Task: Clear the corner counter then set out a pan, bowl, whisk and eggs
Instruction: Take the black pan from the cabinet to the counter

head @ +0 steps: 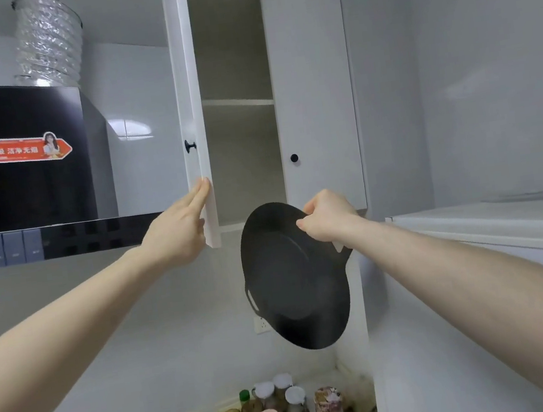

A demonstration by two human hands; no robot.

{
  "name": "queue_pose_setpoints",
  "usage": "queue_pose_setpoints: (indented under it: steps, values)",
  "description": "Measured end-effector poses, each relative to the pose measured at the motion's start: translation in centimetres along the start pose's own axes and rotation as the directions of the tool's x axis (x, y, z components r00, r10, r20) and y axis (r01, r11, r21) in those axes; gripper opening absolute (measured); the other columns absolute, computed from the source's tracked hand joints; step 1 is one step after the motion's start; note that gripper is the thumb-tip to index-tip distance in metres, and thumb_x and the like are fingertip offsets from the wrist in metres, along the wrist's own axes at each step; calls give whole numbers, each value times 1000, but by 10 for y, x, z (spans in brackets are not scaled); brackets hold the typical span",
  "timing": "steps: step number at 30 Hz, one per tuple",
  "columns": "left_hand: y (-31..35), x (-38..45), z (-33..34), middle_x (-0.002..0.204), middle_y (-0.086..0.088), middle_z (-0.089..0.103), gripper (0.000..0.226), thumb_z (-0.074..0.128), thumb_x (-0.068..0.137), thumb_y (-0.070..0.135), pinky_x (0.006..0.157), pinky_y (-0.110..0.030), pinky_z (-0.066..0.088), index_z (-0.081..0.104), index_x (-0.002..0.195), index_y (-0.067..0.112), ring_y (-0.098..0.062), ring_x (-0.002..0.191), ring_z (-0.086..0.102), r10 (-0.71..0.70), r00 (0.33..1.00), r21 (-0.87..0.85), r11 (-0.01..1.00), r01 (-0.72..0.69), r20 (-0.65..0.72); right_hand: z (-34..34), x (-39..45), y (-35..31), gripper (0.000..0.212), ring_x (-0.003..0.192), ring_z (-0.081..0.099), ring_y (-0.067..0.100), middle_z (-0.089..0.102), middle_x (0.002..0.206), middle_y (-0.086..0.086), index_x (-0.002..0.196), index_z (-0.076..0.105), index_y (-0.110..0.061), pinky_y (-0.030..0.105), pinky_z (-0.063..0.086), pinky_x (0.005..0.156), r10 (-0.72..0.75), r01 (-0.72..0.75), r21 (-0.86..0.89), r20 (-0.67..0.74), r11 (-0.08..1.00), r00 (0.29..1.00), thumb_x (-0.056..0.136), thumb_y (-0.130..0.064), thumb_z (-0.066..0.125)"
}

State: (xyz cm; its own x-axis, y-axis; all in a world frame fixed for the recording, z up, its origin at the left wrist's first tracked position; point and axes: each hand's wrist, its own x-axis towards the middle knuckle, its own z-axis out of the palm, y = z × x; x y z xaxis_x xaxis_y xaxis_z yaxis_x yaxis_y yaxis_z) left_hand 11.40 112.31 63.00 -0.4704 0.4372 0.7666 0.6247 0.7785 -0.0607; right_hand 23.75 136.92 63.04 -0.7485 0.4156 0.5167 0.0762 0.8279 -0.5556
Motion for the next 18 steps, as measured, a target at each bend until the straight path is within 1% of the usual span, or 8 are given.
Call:
queue_pose_setpoints:
  steps: [2, 4, 6, 7, 8, 9, 15, 18]
  values:
    - [8, 7, 7, 170, 14, 0, 74, 39, 103, 12, 95, -37, 45, -1, 163, 29, -23, 149, 31, 50, 999, 21, 998, -51, 8, 5, -9, 2, 37, 62, 32, 25, 37, 61, 7, 51, 42, -14, 30, 31, 55, 28, -25, -46, 63, 999, 998, 84, -9, 57]
    - [15, 16, 17, 170, 12, -3, 75, 37, 102, 9, 106, -39, 44, -3, 163, 28, -21, 154, 21, 97, 995, 44, 994, -98, 25, 9, -13, 5, 19, 62, 36, 22, 58, 71, 22, 82, 73, 0, 34, 43, 53, 65, -58, -69, 115, 996, 991, 85, -9, 57]
    - [19, 27, 27, 170, 11, -7, 81, 37, 99, 6, 111, -38, 41, -7, 162, 30, -22, 156, 15, 137, 990, 61, 988, -139, 45, 14, -13, 9, 37, 77, 36, 12, 68, 114, 25, 119, 64, 2, 43, 59, 69, 69, -58, -71, 161, 996, 985, 85, -9, 58]
    - [18, 33, 33, 170, 11, -8, 84, 38, 98, 5, 114, -39, 39, -10, 161, 31, -23, 156, 12, 157, 986, 67, 985, -161, 57, 18, -13, 9, 40, 110, 63, 16, 66, 124, 20, 123, 61, 1, 46, 61, 81, 78, -65, -77, 177, 995, 981, 84, -10, 59]
    - [17, 39, 40, 170, 11, -9, 86, 38, 97, 4, 117, -40, 36, -12, 160, 33, -24, 157, 10, 183, 980, 72, 979, -189, 75, 23, -12, 13, 41, 75, 49, 15, 65, 127, 18, 124, 62, 1, 48, 60, 89, 90, -73, -94, 191, 993, 977, 84, -10, 60]
    - [17, 46, 46, 170, 10, -10, 87, 38, 97, 4, 119, -42, 33, -14, 159, 35, -26, 157, 9, 209, 974, 80, 973, -216, 91, 27, -12, 15, 40, 119, 60, 30, 66, 127, 17, 122, 64, 1, 48, 58, 91, 96, -74, -109, 216, 991, 972, 85, -12, 63]
    - [15, 91, 85, 169, 5, -17, 87, 39, 99, 8, 123, -49, 21, -20, 158, 33, -36, 156, 1, 341, 924, 163, 915, -369, 176, 59, -2, 28, 42, 86, 71, 29, 67, 125, 19, 124, 63, 3, 44, 60, 89, 126, -77, -191, 261, 979, 957, 87, -16, 65]
    - [-3, 113, 112, 169, 5, -18, 89, 41, 96, 9, 124, -50, 17, -19, 159, 31, -37, 156, -4, 323, 913, 211, 902, -376, 249, 73, 14, 31, 43, 105, 70, 36, 63, 130, 19, 125, 59, 5, 43, 60, 88, 145, -98, -203, 235, 974, 961, 87, -16, 64]
